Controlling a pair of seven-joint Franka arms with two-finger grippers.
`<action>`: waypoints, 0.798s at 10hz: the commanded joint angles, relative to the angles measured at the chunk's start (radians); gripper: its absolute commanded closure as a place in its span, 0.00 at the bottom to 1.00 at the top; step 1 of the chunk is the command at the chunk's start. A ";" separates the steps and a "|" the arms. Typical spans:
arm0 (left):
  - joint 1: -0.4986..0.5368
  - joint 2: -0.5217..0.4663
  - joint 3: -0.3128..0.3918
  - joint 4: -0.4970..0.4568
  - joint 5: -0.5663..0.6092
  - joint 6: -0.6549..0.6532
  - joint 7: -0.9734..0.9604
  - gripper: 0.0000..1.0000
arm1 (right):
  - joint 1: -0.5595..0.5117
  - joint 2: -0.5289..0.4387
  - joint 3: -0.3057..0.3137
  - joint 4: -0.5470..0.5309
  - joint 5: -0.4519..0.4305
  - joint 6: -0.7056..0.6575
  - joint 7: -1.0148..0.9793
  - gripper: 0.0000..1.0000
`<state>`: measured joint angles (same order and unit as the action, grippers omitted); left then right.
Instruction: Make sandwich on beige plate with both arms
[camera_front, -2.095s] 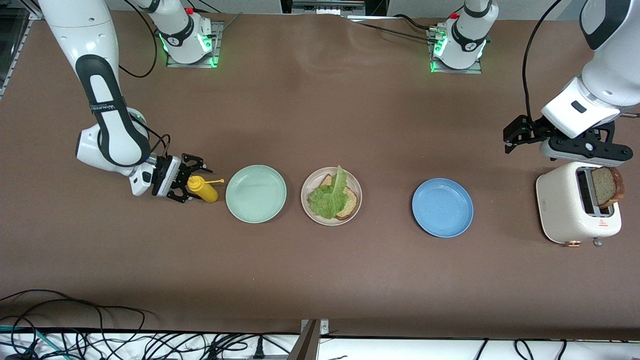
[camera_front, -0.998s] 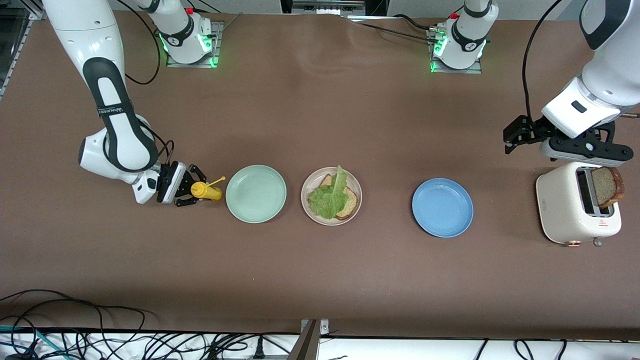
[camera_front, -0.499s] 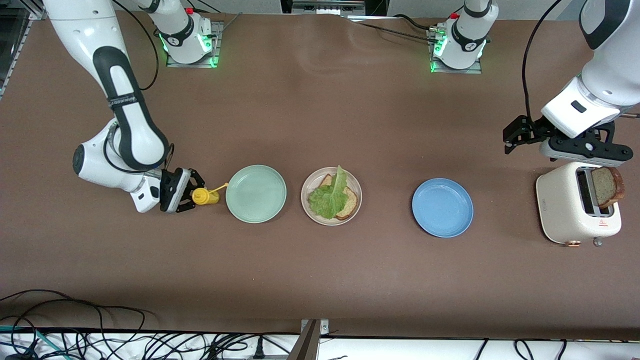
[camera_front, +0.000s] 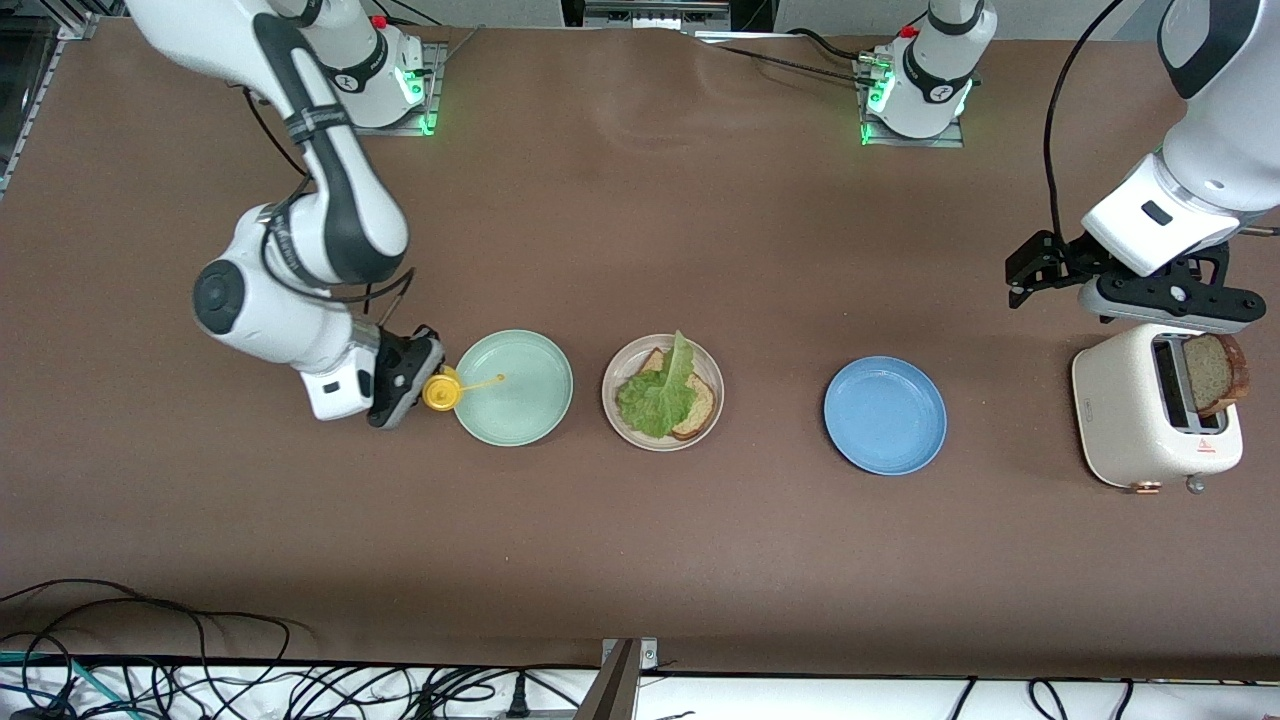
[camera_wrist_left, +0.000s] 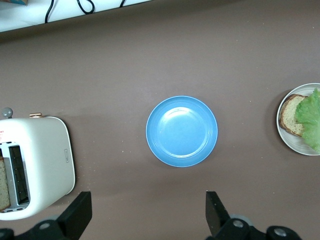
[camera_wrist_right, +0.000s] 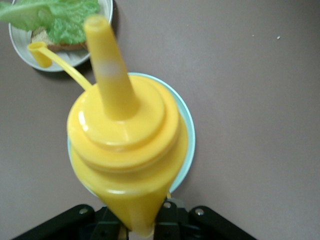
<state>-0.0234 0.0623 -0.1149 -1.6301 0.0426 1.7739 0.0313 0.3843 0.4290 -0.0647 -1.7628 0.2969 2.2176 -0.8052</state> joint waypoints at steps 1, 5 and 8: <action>-0.003 -0.002 0.006 0.004 -0.012 0.005 0.019 0.00 | 0.103 0.007 -0.004 0.109 -0.189 -0.134 0.350 1.00; -0.001 -0.002 0.006 0.004 -0.012 0.005 0.021 0.00 | 0.350 0.063 -0.123 0.170 -0.283 -0.226 0.697 1.00; -0.001 -0.002 0.006 0.004 -0.012 0.005 0.021 0.00 | 0.482 0.228 -0.208 0.433 -0.285 -0.462 0.848 1.00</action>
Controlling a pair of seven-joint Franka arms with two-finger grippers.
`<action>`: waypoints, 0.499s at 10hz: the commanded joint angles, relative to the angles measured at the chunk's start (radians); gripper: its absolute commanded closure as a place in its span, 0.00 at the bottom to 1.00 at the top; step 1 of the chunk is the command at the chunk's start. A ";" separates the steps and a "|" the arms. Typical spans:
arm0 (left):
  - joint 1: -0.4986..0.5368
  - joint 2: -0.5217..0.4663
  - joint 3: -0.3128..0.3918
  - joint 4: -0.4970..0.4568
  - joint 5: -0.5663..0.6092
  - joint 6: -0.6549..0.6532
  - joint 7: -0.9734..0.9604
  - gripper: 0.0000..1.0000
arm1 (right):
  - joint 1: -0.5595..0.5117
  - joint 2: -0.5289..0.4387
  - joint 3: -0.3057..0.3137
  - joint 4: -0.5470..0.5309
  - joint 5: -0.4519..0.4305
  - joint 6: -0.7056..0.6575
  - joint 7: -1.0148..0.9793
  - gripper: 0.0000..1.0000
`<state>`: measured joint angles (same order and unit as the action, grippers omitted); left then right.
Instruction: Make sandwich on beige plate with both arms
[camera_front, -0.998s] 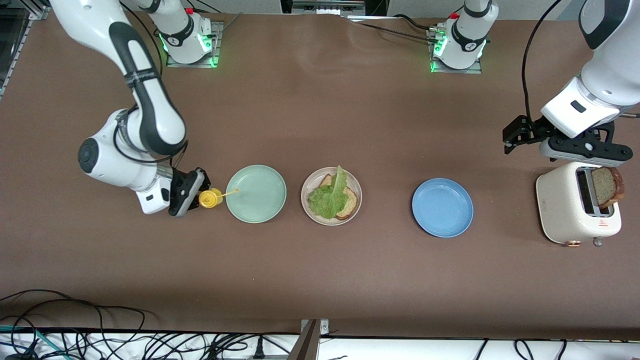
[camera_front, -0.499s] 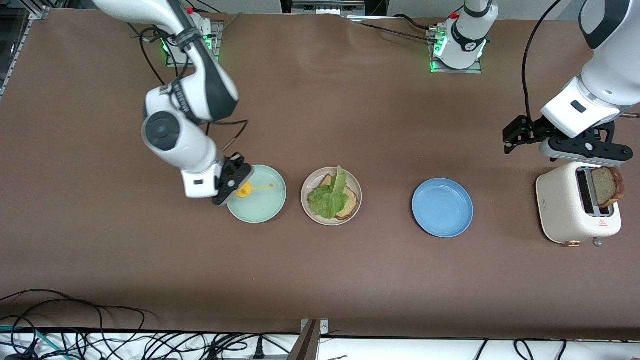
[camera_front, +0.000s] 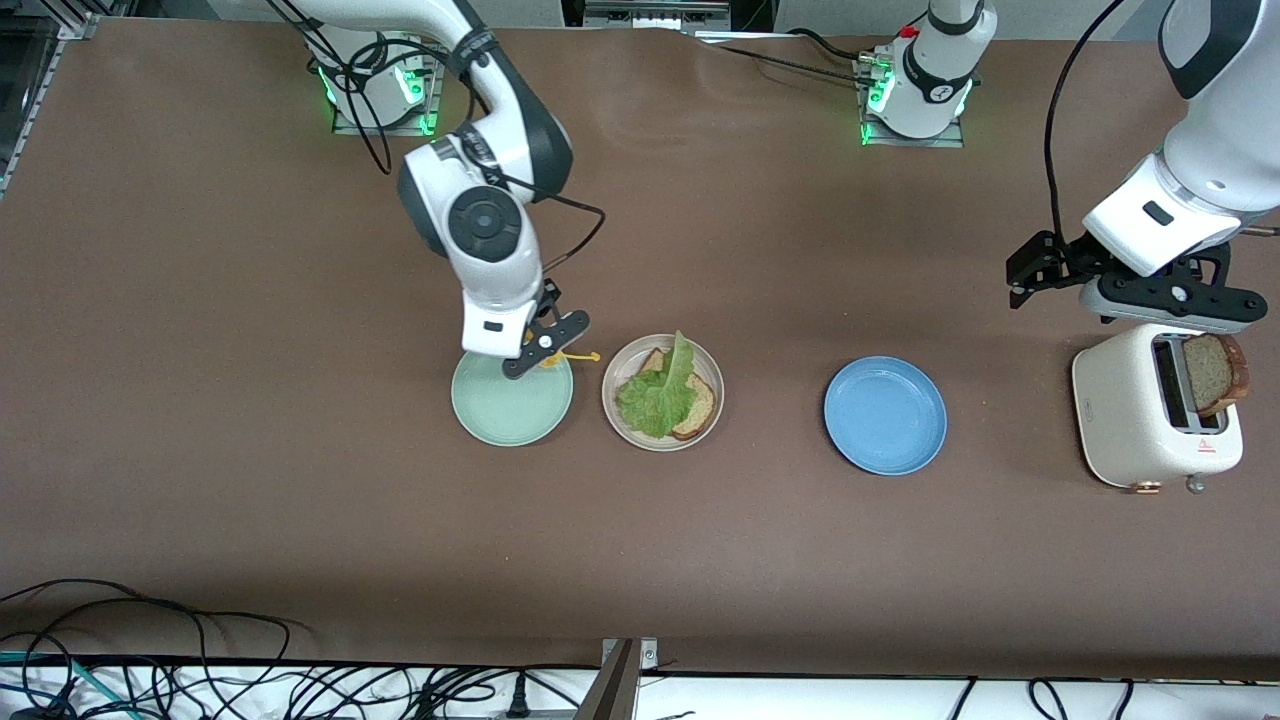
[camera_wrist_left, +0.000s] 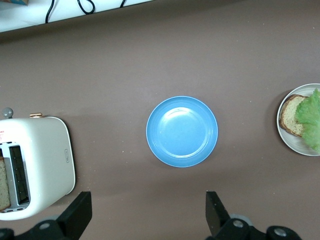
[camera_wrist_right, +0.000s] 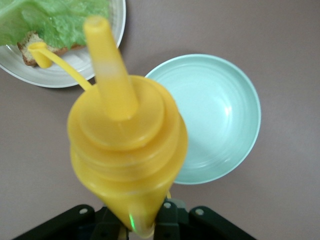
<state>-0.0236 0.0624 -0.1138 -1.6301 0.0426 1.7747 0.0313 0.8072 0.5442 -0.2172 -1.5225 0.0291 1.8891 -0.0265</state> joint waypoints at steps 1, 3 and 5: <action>-0.001 -0.003 0.005 0.004 -0.012 0.005 0.021 0.00 | 0.096 0.162 -0.088 0.265 -0.015 -0.196 0.098 1.00; 0.001 -0.003 0.005 0.004 -0.012 0.005 0.021 0.00 | 0.168 0.189 -0.152 0.285 -0.015 -0.266 0.111 1.00; -0.001 -0.003 0.005 0.004 -0.012 0.005 0.021 0.00 | 0.239 0.227 -0.214 0.297 -0.015 -0.318 0.106 1.00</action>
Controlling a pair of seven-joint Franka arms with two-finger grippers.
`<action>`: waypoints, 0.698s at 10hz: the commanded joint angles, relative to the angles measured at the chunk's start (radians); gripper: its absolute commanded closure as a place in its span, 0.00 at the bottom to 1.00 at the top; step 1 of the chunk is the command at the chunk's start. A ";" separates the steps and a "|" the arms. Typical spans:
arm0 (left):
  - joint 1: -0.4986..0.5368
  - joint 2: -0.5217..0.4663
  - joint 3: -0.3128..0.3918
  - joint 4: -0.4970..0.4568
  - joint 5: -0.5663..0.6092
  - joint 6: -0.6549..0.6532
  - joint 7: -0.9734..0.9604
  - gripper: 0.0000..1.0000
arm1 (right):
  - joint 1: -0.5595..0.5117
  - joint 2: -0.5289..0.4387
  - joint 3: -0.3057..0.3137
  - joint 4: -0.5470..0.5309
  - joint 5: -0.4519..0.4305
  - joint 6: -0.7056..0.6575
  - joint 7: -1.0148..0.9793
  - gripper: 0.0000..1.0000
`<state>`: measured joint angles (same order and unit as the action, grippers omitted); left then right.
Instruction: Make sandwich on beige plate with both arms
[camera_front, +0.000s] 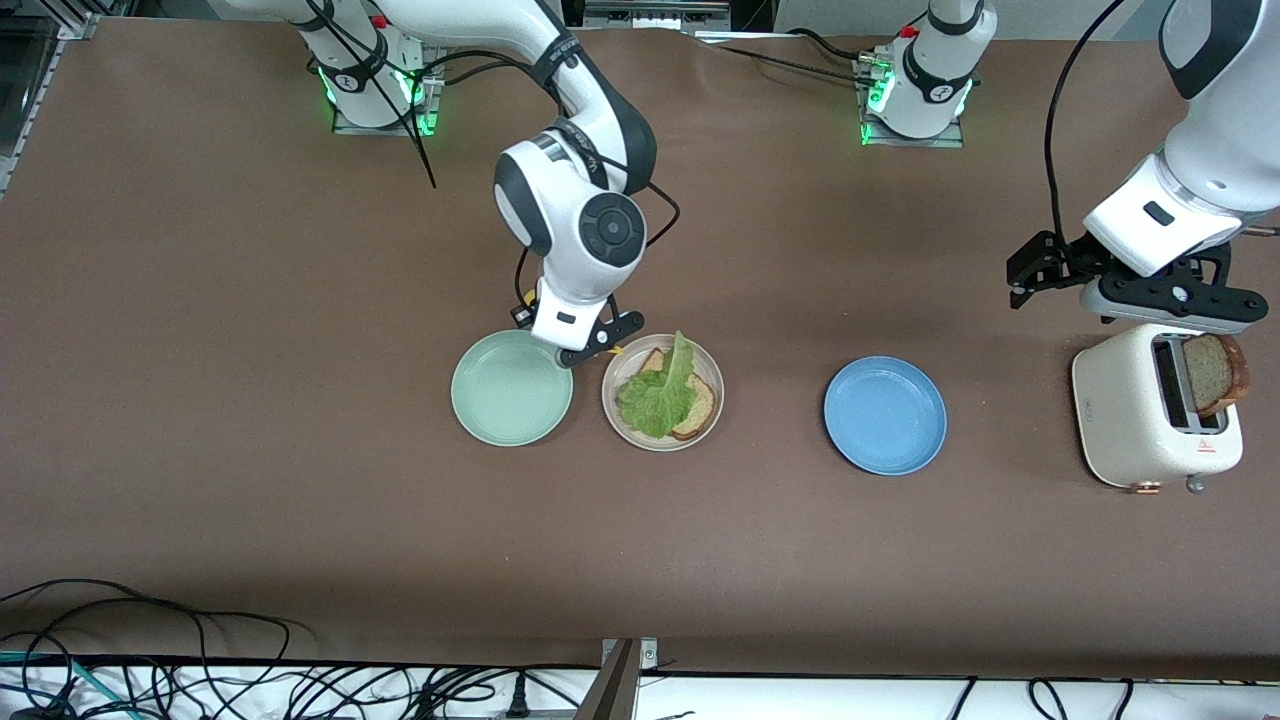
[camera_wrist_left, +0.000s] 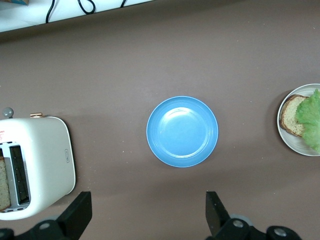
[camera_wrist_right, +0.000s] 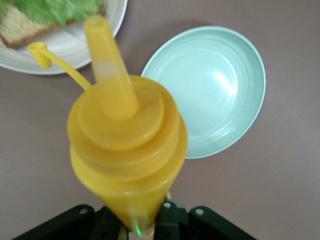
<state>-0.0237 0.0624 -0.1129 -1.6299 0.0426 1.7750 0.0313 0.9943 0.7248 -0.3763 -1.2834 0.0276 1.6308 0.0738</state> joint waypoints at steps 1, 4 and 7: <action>0.001 -0.003 0.004 0.004 -0.012 0.004 0.021 0.00 | 0.078 0.095 -0.076 0.097 -0.014 -0.093 0.003 1.00; 0.001 -0.001 0.004 0.004 -0.012 0.004 0.021 0.00 | 0.116 0.188 -0.108 0.210 -0.015 -0.210 -0.052 1.00; 0.001 -0.003 0.004 0.004 -0.012 0.004 0.021 0.00 | 0.144 0.226 -0.110 0.217 -0.034 -0.233 -0.095 1.00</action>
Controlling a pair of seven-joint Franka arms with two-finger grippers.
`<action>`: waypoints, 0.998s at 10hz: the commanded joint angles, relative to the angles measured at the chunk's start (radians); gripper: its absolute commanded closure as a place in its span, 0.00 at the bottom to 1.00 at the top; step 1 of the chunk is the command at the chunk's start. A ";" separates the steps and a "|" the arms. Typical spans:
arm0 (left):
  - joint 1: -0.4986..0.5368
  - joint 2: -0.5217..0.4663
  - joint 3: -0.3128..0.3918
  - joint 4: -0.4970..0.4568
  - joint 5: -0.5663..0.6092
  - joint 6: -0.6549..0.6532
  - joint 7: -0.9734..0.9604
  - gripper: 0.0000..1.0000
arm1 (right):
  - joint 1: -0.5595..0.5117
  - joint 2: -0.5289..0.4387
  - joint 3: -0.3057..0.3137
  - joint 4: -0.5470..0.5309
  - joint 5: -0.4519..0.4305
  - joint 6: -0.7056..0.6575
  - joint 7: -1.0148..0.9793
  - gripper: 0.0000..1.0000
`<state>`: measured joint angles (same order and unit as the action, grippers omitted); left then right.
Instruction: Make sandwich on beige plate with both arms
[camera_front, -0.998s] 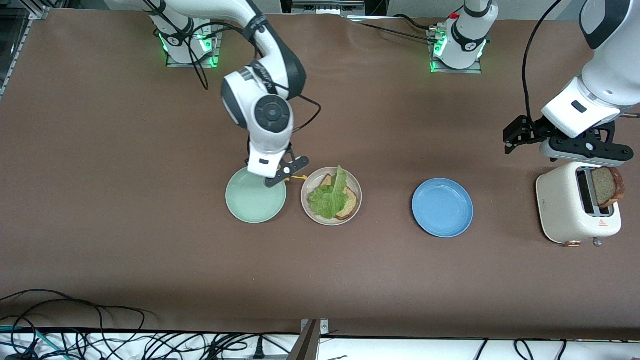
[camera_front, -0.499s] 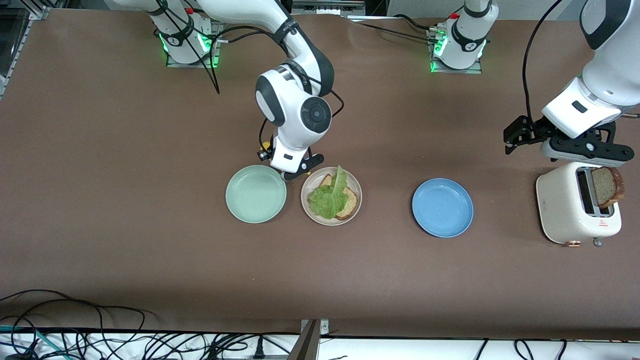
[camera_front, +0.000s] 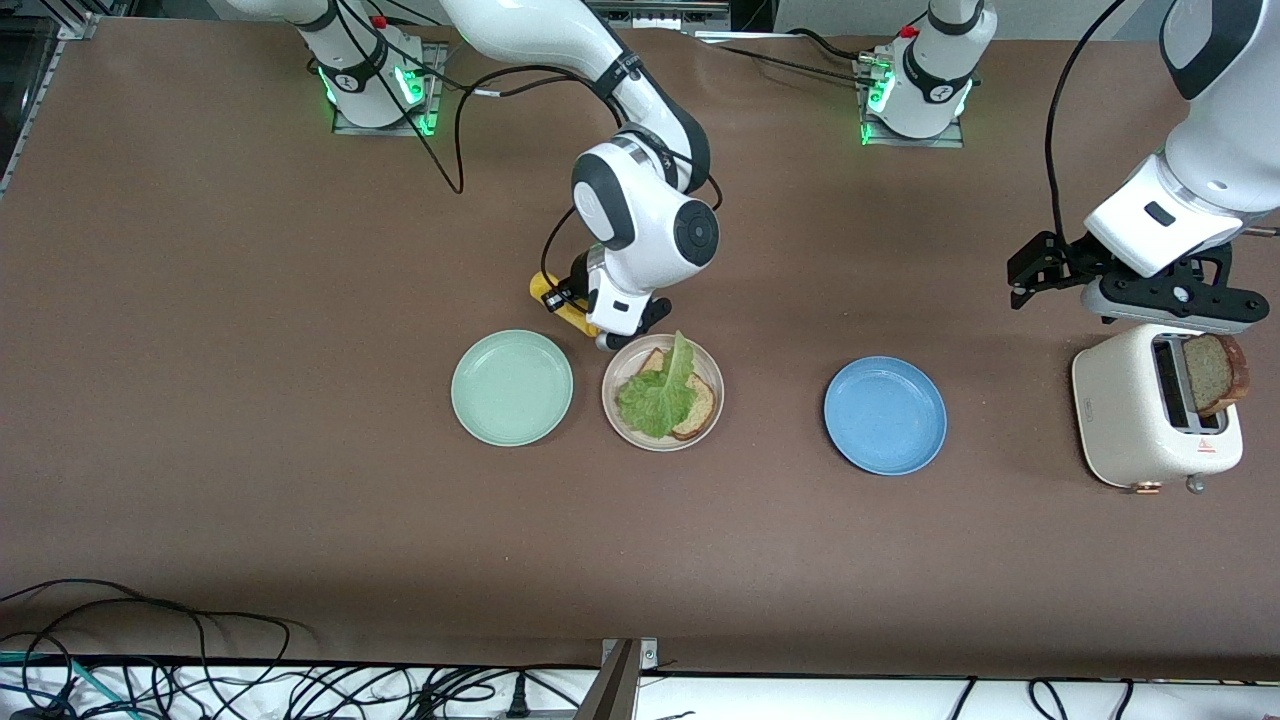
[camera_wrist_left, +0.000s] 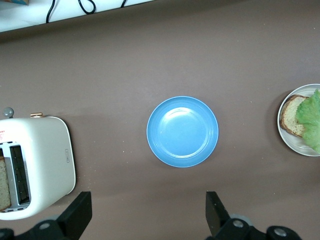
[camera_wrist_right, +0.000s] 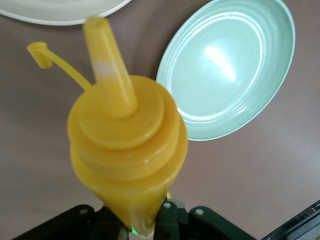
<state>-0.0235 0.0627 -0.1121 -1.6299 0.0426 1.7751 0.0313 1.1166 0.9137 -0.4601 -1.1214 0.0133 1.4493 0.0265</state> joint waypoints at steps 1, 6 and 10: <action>0.000 -0.003 0.003 0.004 -0.012 0.004 0.021 0.00 | 0.031 0.050 -0.035 0.064 -0.030 -0.072 -0.094 1.00; -0.001 -0.003 0.003 0.004 -0.010 0.004 0.019 0.00 | 0.043 0.117 -0.065 0.106 -0.041 -0.078 -0.308 1.00; -0.001 -0.003 0.003 0.004 -0.010 0.001 0.019 0.00 | 0.007 0.075 -0.066 0.101 0.003 -0.104 -0.338 1.00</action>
<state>-0.0238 0.0627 -0.1122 -1.6299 0.0426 1.7751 0.0313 1.1463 1.0064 -0.5154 -1.0568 -0.0086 1.3904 -0.2855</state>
